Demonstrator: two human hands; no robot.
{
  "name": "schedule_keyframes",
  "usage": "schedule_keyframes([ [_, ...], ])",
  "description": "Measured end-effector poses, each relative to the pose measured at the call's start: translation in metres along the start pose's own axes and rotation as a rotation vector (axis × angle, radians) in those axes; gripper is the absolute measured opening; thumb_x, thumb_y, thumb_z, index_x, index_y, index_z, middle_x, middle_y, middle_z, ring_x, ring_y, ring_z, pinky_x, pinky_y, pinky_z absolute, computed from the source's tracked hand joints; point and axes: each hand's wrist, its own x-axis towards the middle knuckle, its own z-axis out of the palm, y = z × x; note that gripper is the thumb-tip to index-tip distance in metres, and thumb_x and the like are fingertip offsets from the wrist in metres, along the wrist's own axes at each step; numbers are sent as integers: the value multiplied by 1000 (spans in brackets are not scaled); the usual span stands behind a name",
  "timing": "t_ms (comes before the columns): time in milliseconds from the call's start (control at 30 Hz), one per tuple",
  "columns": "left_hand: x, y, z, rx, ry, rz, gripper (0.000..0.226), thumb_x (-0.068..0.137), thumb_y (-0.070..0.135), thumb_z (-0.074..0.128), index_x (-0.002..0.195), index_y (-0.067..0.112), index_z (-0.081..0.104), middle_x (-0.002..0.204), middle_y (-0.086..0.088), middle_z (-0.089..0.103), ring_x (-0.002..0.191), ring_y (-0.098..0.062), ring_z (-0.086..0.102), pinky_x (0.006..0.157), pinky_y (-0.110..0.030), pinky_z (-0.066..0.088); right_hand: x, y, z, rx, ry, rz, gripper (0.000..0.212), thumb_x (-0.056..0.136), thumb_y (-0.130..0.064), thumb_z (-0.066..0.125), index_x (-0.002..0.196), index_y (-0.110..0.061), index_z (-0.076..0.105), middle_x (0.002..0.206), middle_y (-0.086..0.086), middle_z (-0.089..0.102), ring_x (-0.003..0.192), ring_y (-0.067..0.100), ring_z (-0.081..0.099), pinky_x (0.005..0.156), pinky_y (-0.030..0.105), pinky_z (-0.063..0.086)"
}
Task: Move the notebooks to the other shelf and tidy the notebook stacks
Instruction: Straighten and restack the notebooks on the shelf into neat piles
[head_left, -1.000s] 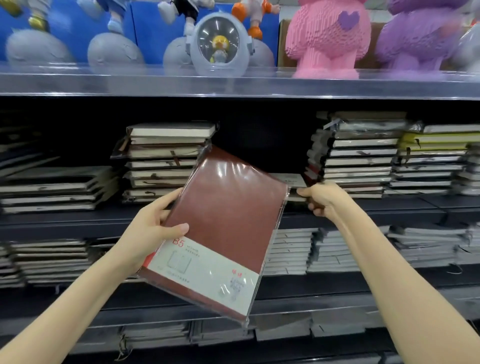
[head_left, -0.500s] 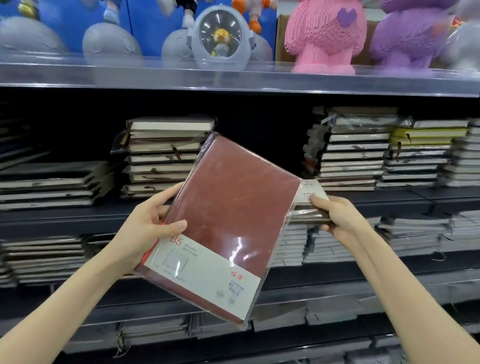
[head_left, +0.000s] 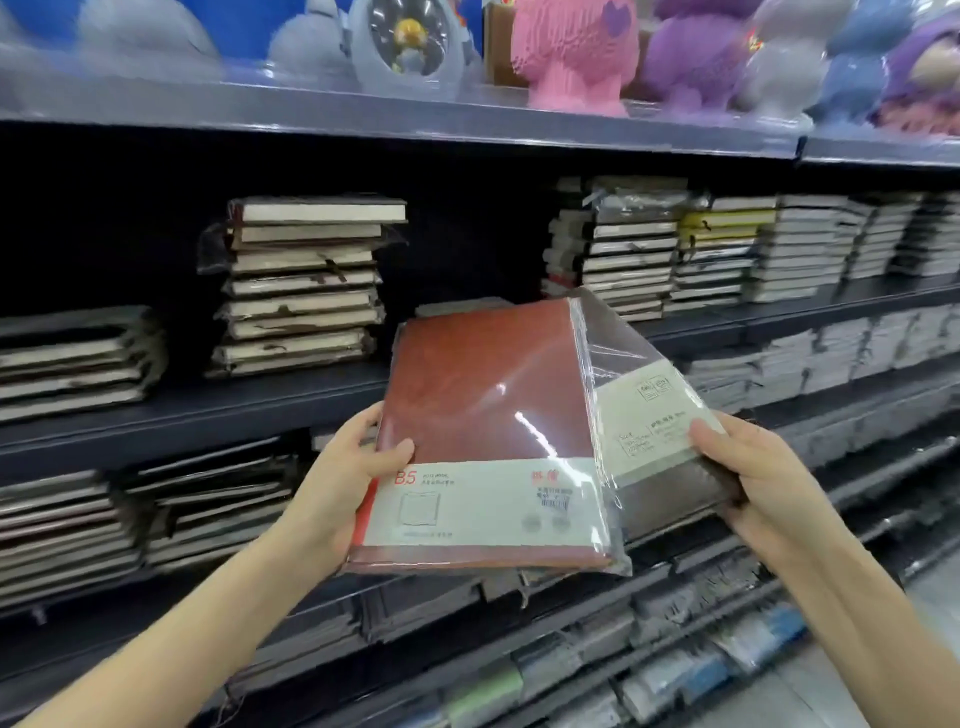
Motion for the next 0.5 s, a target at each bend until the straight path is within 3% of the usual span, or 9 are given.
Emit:
schedule_keyframes([
  [133,-25,-1,-3,-56,-106,-76,41,93,5,53,129,24,51,103,5,73,88,-24,72,61,-33,58,-48,0,33,-32,69,-11,78,36,-61,86,97,-14,74,105,13,72,86,24,70,65,29,56],
  [200,-45,0,-8,-94,-194,-141,36,95,4,49,123,25,54,100,3,74,87,-25,72,61,-37,59,-69,3,56,-33,103,9,77,39,-64,84,97,-14,74,103,20,70,82,35,62,61,34,49],
  [267,-64,1,-17,-113,-253,-161,35,96,2,45,121,24,55,102,-2,73,89,-27,71,64,-40,59,-87,8,79,-8,133,9,65,56,-62,80,99,-15,73,91,27,56,81,36,45,64,36,34],
  [333,-81,0,-32,-112,-246,-140,36,96,1,44,124,23,54,105,-4,73,90,-30,71,68,-43,59,-103,11,102,3,142,11,33,83,-47,63,89,-17,75,82,18,55,74,32,39,61,36,25],
  [367,-90,1,-41,-116,-235,-136,37,96,2,44,124,23,54,105,-5,73,91,-31,70,68,-44,59,-111,11,113,-10,150,14,30,92,-39,54,87,-17,74,75,15,58,68,30,42,59,35,24],
  [433,-108,3,-59,-129,-230,-136,37,97,1,43,123,24,55,106,-5,72,90,-32,70,65,-45,59,-124,6,138,-29,131,26,42,95,-44,46,102,-10,69,83,11,70,71,32,63,53,33,47],
  [467,-118,6,-68,-133,-232,-124,37,96,1,44,123,25,55,106,-5,72,90,-32,70,66,-46,59,-129,2,151,-59,101,22,57,86,-56,48,109,-6,65,92,14,72,82,33,69,63,43,58],
  [500,-127,8,-78,-128,-224,-102,39,96,1,45,123,27,56,107,-3,72,92,-32,70,70,-47,59,-133,-2,164,-98,49,18,77,73,-69,55,112,-3,61,99,19,71,92,36,69,73,50,58],
])
